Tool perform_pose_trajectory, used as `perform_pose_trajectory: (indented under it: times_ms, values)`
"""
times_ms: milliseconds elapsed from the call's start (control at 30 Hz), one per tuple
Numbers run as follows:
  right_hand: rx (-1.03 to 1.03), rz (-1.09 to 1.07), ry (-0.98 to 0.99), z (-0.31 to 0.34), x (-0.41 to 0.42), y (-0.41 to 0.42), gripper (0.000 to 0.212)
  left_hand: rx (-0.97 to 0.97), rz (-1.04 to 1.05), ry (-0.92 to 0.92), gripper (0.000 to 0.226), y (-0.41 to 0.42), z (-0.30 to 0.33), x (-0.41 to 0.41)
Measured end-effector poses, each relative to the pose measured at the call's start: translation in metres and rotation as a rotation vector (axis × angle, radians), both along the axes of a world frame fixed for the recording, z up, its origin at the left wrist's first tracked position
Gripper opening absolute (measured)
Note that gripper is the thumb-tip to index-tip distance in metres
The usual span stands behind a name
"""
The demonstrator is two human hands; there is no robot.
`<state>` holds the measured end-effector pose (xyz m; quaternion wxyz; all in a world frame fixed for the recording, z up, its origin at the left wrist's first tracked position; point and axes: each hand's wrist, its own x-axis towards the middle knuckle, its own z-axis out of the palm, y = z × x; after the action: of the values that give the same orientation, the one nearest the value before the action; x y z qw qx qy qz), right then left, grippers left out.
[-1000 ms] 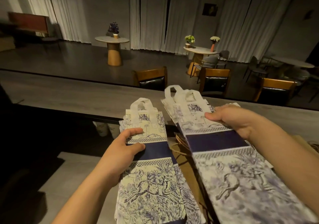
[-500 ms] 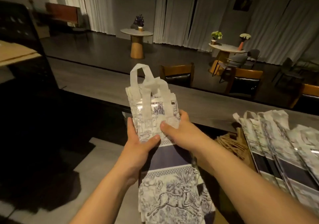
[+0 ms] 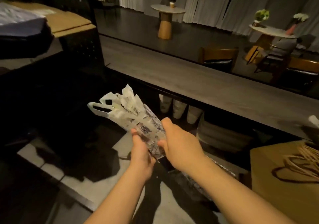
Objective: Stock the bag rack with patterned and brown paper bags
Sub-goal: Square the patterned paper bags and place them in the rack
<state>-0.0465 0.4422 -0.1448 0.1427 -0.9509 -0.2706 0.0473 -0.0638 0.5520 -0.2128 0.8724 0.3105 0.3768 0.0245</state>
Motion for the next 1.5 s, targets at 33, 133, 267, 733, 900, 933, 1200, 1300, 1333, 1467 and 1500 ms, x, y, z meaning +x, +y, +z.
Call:
perform_pose_trajectory:
  times_ms: [33,133,267,733,900,933,1200,1300,1333,1467,1500]
  values:
    - [-0.033,0.017,-0.008,-0.01,-0.001,0.008,0.037,0.04,-0.051,0.08,0.068,0.009,-0.009,-0.001]
    - [-0.107,0.018,0.012,-0.044,0.001,0.029,0.041,0.131,-0.177,0.219,0.053,0.039,-0.027,-0.004]
    - [-0.214,-0.01,0.052,-0.092,0.004,0.049,0.059,0.342,-0.418,0.29,0.028,0.079,-0.037,-0.012]
    - [-0.244,0.018,0.022,-0.167,-0.007,0.059,0.06,2.013,-1.514,-0.414,0.094,0.14,-0.098,0.012]
    - [-0.224,-0.134,0.108,-0.159,-0.005,0.009,0.036,2.147,-1.215,-0.42,0.031,0.142,-0.124,0.031]
    - [-0.228,-0.195,0.141,-0.159,-0.006,-0.006,0.039,2.153,-1.16,-0.413,0.029,0.145,-0.127,0.033]
    - [0.044,-0.573,0.204,-0.183,-0.017,-0.069,0.045,2.11,-0.922,-0.483,0.055,0.157,-0.137,0.031]
    - [0.248,-0.563,0.259,-0.19,-0.015,-0.07,0.034,2.109,-0.997,-0.512,0.058,0.152,-0.133,0.032]
    - [0.273,-0.562,0.258,-0.192,-0.014,-0.073,0.034,2.093,-0.967,-0.496,0.059,0.155,-0.136,0.035]
    - [0.28,-0.614,0.272,-0.202,-0.008,-0.094,0.038,1.861,-0.782,-0.383,0.08,0.182,-0.152,0.031]
    - [0.325,-0.625,0.329,-0.204,-0.009,-0.095,0.036,1.741,-0.809,-0.334,0.083,0.185,-0.153,0.026]
